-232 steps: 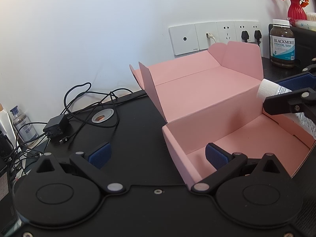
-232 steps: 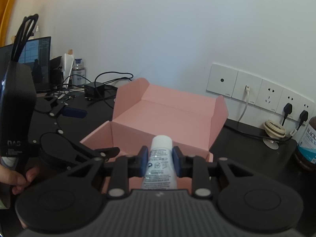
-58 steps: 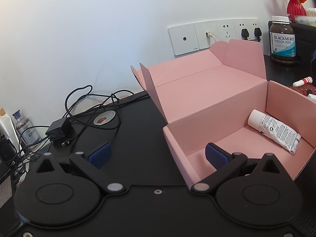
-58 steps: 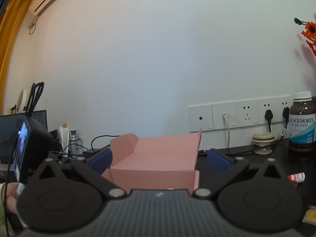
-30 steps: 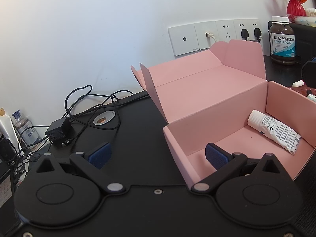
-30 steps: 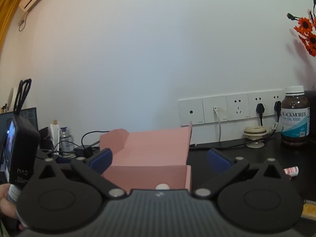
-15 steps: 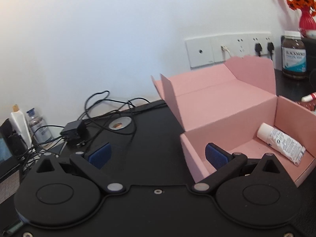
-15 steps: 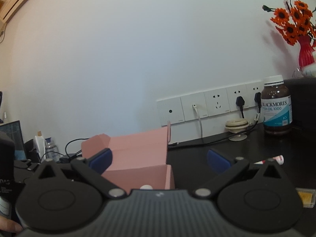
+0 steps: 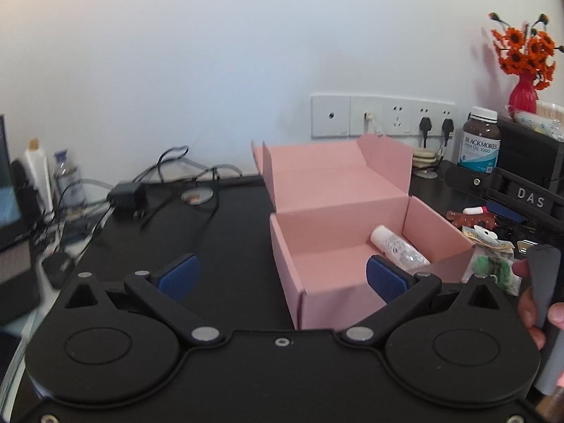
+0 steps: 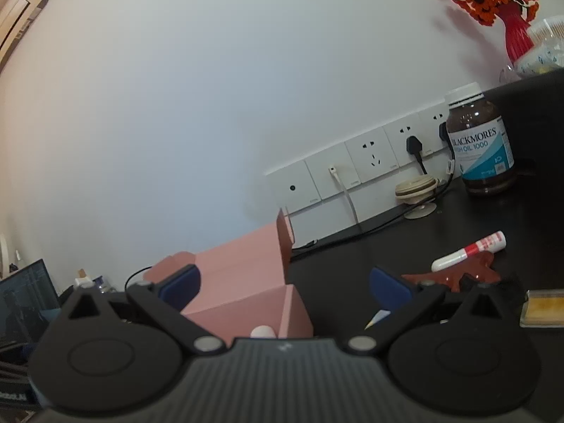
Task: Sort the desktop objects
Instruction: 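Withdraw the right tool from the box and raise it away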
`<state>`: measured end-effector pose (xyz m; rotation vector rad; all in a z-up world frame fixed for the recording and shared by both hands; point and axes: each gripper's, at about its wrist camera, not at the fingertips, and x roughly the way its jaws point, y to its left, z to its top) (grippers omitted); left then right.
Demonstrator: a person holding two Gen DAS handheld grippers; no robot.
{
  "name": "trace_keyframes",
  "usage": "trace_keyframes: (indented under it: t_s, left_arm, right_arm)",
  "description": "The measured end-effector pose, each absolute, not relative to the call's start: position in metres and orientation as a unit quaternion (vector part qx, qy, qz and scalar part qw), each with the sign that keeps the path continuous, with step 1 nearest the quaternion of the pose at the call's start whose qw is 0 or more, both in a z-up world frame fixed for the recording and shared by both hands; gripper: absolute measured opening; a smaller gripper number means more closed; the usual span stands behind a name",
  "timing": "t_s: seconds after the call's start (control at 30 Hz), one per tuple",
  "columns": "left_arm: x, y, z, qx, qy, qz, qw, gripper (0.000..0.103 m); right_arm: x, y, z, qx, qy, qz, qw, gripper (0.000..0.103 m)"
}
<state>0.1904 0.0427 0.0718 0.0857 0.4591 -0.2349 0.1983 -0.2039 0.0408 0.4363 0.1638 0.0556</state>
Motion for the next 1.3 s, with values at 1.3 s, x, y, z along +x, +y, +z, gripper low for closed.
trace_keyframes:
  t_s: [1.3]
  left_arm:
    - [0.175, 0.006, 0.076, 0.088, 0.211, -0.136, 0.964, 0.103]
  right_arm:
    - [0.092, -0.223, 0.142, 0.494, 0.271, 0.315, 0.764, 0.102]
